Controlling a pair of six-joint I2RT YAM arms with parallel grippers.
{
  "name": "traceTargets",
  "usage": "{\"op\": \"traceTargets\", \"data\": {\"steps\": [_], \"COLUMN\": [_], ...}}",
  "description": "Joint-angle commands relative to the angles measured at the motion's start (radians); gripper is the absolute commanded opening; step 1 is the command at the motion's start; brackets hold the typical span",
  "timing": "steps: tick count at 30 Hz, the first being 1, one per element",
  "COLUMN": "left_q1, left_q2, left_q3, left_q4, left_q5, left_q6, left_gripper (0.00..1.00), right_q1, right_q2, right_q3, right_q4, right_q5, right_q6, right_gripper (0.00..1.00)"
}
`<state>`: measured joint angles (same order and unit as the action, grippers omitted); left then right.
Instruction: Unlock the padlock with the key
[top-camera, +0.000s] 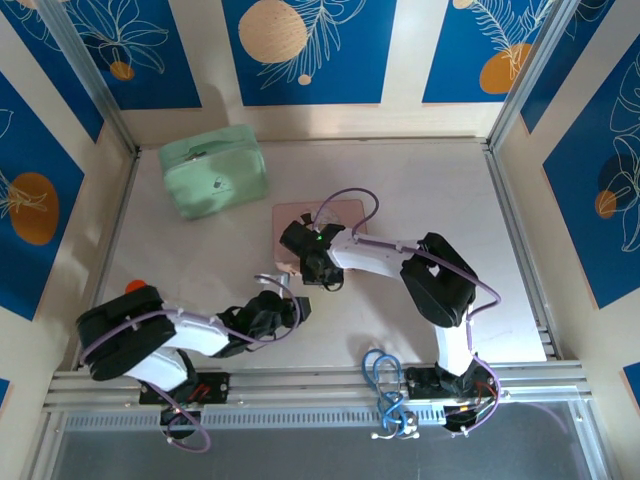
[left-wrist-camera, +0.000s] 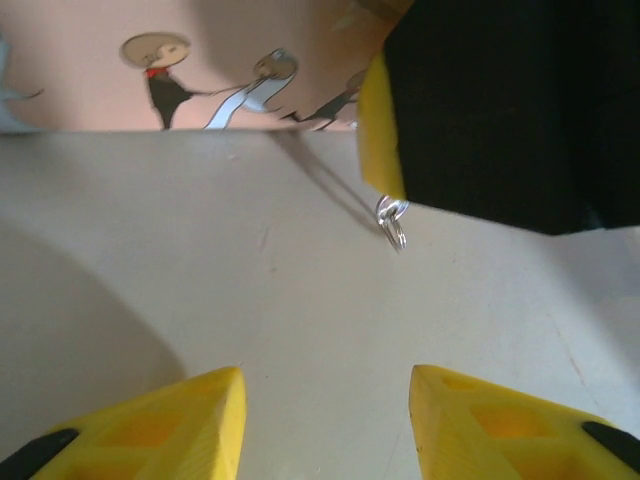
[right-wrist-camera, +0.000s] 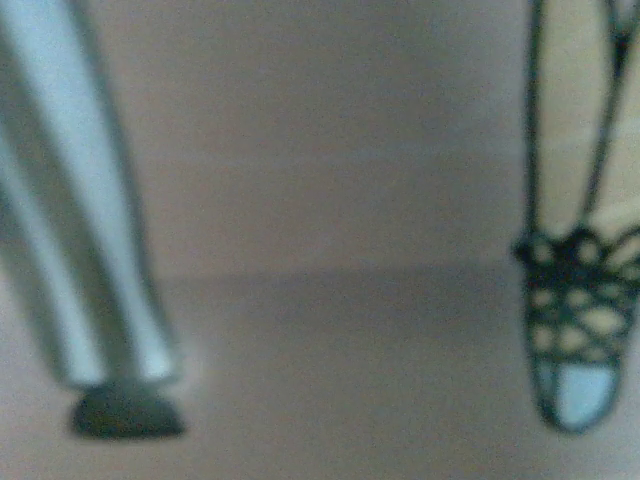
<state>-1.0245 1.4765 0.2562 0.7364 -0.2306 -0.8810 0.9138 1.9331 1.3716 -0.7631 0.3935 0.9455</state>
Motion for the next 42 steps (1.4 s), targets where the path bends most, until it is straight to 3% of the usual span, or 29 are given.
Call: {"op": "traceTargets", "data": {"steps": [1,8,12,16,17,21,23,30,42], "left_q1": [-0.008,-0.008,-0.004,0.001,0.005,0.028,0.041,0.038,0.038], "left_q2": [0.079,0.214,0.231,0.236,0.245,0.333,0.389,0.408,0.340], "left_q3": [-0.002,-0.025,-0.044,-0.026,-0.026,-0.052,-0.078,-0.055,-0.128], "left_q4": [0.223,0.458,0.475,0.425,0.429,0.586,0.671,0.672,0.672], "left_q5": [0.058,0.080,0.041,0.041,0.047,0.071,0.070,0.039,-0.063], "left_q6": [0.018,0.029,0.020,0.012,0.002,-0.044,-0.082,-0.061,-0.080], "left_gripper": [0.45,0.47,0.48,0.26,0.24,0.25,0.29,0.27,0.25], "right_q1": [0.003,-0.034,-0.055,-0.070,-0.073,-0.080,-0.080,-0.096,-0.104], "right_q2": [0.015,0.022,0.016,0.011,0.009,0.010,0.008,0.006,0.053], "right_q3": [0.049,0.080,0.074,0.067,0.067,0.066,0.066,0.044,0.188], "right_q4": [-0.078,-0.111,-0.106,-0.092,-0.089,-0.077,-0.076,-0.049,-0.234], "right_q5": [-0.145,-0.273,-0.317,-0.351,-0.358,-0.384,-0.386,-0.447,-0.514], "right_q6": [-0.027,-0.030,-0.030,-0.034,-0.036,-0.037,-0.035,-0.007,-0.055], "right_gripper": [0.00,0.00,0.00,0.00,0.00,0.00,0.00,0.00,0.00]}}
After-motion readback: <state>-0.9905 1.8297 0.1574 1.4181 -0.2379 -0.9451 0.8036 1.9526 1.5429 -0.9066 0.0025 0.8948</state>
